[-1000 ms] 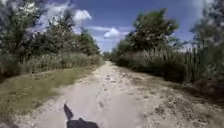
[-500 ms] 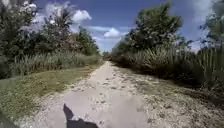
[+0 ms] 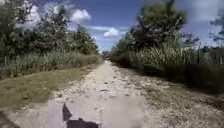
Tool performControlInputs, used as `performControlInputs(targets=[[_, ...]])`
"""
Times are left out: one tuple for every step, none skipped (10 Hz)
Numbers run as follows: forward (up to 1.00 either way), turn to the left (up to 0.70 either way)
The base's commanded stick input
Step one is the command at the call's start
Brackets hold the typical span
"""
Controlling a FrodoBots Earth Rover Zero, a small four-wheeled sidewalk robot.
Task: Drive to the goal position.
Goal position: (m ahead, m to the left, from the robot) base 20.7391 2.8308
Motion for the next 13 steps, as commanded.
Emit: performControlInputs(targets=[[0.85,0.0],[0.85,0.0],[0.85,0.0],[0.85,0.0],[0.85,0.0],[0.85,0.0],[0.85,0.0],[0.85,0.0],[0.85,0.0],[0.85,0.0],[0.85,0.0],[0.85,0.0],[0.85,0.0]])
